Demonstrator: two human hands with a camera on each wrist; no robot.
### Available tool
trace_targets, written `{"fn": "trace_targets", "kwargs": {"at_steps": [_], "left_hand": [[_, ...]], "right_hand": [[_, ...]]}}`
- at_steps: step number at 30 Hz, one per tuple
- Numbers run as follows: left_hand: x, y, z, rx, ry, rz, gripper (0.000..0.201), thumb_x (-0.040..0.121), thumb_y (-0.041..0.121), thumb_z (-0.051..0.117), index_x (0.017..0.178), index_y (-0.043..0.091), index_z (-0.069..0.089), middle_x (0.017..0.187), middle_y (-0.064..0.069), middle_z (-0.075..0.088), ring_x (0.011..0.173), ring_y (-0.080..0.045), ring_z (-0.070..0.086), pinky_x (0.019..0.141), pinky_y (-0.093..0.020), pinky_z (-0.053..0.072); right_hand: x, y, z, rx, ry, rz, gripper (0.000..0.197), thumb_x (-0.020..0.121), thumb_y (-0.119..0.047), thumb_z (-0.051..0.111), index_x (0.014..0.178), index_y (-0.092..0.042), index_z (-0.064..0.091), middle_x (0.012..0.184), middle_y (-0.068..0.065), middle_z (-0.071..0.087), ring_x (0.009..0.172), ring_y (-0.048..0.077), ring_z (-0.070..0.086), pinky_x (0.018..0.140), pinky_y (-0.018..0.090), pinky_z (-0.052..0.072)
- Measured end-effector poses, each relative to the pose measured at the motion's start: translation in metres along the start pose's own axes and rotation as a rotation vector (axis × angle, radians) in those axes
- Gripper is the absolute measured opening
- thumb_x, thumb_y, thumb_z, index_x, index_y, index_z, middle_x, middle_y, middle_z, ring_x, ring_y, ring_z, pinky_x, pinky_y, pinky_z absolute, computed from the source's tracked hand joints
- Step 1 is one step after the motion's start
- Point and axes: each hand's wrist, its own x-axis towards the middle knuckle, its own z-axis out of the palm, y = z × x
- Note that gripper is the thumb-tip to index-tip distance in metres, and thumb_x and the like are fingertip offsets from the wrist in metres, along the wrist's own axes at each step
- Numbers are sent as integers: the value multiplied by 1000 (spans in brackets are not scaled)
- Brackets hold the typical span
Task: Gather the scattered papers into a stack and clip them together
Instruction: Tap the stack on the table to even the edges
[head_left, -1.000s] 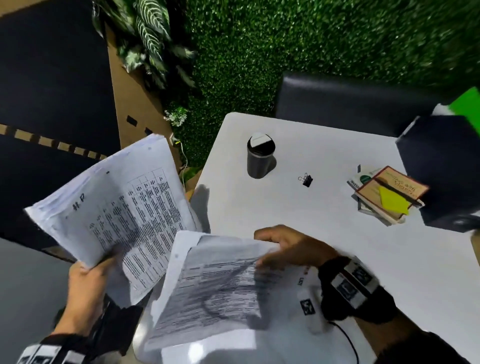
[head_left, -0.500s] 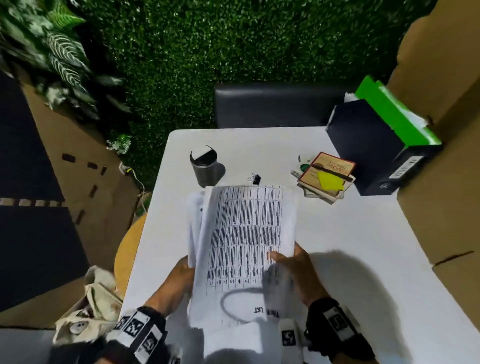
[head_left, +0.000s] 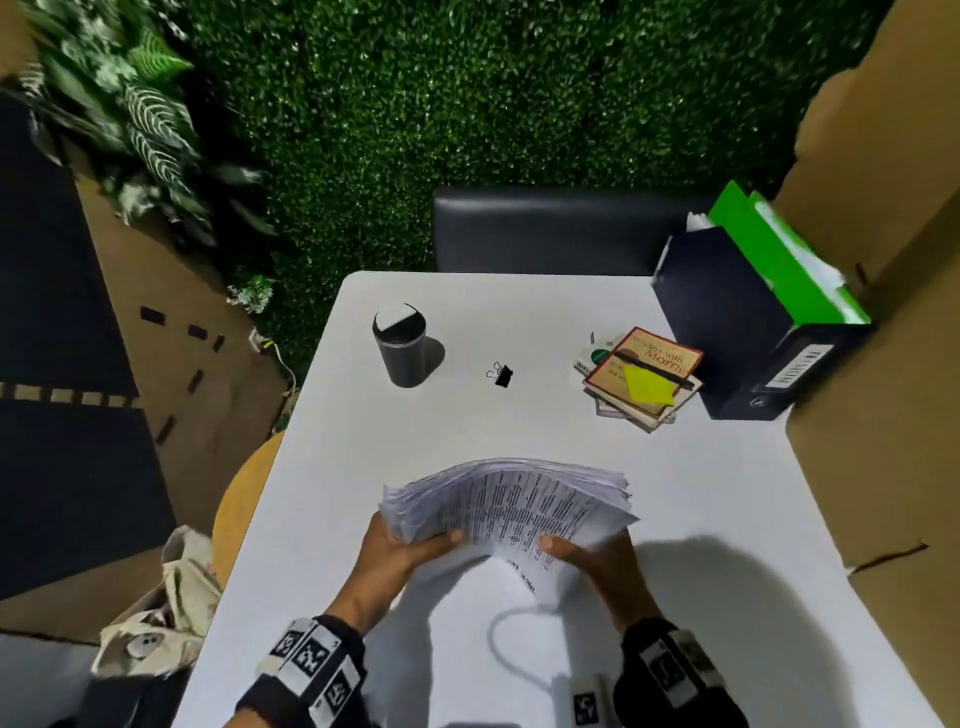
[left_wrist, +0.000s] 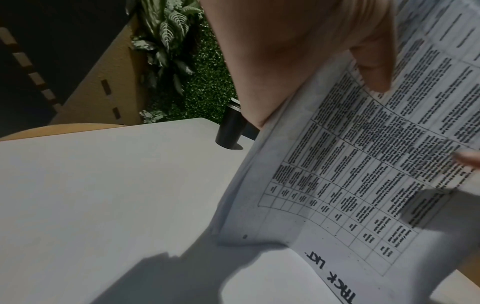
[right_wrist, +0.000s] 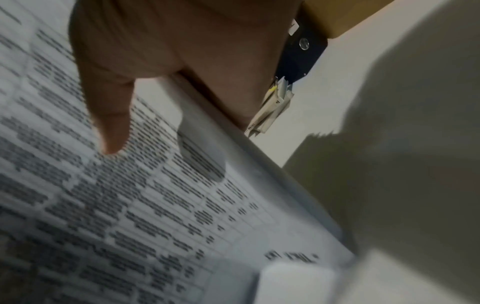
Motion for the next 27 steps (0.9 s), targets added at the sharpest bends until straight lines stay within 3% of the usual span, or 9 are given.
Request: {"fn": "trace_targets", "kwargs": {"at_steps": [3,6,8,12,16,18,21,25,27], "left_hand": [[0,1,-1,9,32,57,51,63,-6,83,107,16,71,106,-3,76,102,-18,70,85,-28,55],[2,4,-3,-9,51,122,56,62,-8,79,114,4,64,106,-3,75,102,-17,68,89,-31,54],[4,3,1,-23,89,112,51,62,-6,82,109,9,69,103,-1,76,99,-16,69,85,-28,55],[11,1,19,26,230,61,19,78,11,77,92,24,77,99,2,77,99,-16,71,90,-33,53],[14,15,21,-57,326,102,19,86,8,67,105,10,71,101,-3,77,98,-17,72,90,-34,54],[12,22,19,-185,330,137,27,88,8,62,114,5,67,111,-9,74,102,-21,70,89,-35,55],[13,23,18,-369,296,128,32,91,8,55,122,8,62,115,-6,73,105,-22,69,83,-35,57],[7,12,29,-469,219,13,32,92,14,53,123,13,61,116,-9,72,103,-26,69,84,-44,58],[4,7,30,-476,189,-8,29,92,10,52,118,16,65,112,-8,73,100,-26,70,84,-46,57]], "right_hand": [[10,-8,-15,62,33,26,79,35,-44,94,105,-19,67,108,5,73,104,23,67,99,42,49],[14,-32,-22,121,-50,-3,37,60,-11,86,89,-20,65,84,-7,76,90,3,68,87,20,50],[19,-36,-16,80,-121,-32,32,62,-12,83,89,-23,70,85,-7,76,87,6,69,87,25,53],[29,-21,2,62,-113,35,86,39,-47,93,113,-12,64,109,6,72,104,21,68,98,42,50],[29,-11,-12,8,-121,8,35,57,-7,88,88,-10,72,81,-1,76,83,20,69,78,33,55],[22,-2,-26,34,-140,15,26,57,-13,89,77,-16,73,72,-5,75,77,18,67,71,31,55],[16,9,-45,156,-102,37,68,33,-48,92,89,-15,74,78,2,75,73,17,69,74,32,54],[14,12,-47,560,-8,202,104,4,-45,93,99,-17,58,72,0,76,84,20,65,65,25,59],[14,12,-48,574,1,173,104,8,-46,93,102,-21,57,74,-6,77,96,26,63,69,28,61]]}}
